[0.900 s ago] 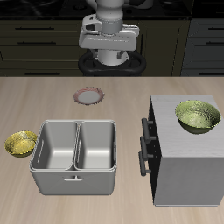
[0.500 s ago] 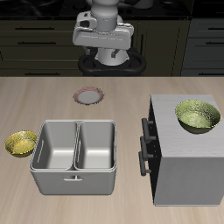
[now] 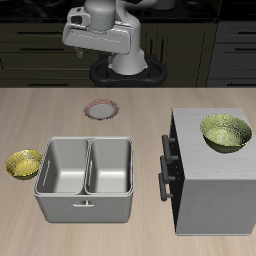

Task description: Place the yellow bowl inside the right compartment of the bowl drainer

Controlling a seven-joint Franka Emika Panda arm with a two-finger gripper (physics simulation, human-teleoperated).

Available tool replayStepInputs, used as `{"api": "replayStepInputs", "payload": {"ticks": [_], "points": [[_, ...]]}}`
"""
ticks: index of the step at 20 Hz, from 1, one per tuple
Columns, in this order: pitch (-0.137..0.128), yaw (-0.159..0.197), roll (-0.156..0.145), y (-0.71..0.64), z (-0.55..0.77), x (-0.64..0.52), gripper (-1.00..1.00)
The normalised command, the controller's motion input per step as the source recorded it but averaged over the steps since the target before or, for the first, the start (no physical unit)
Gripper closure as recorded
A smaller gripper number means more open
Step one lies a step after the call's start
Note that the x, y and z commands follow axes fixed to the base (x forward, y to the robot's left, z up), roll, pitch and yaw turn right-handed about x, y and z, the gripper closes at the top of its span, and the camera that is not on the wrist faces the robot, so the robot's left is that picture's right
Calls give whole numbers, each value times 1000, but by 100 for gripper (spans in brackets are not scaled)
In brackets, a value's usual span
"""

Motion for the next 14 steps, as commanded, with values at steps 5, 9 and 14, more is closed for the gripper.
{"api": "replayStepInputs", "payload": {"ticks": [5,9,14], "points": [[-47,-10,4,-352,189,193,-100],[9,43,92,-145,100,272,-100],[12,0,60,-212,40,243,-100]]}}
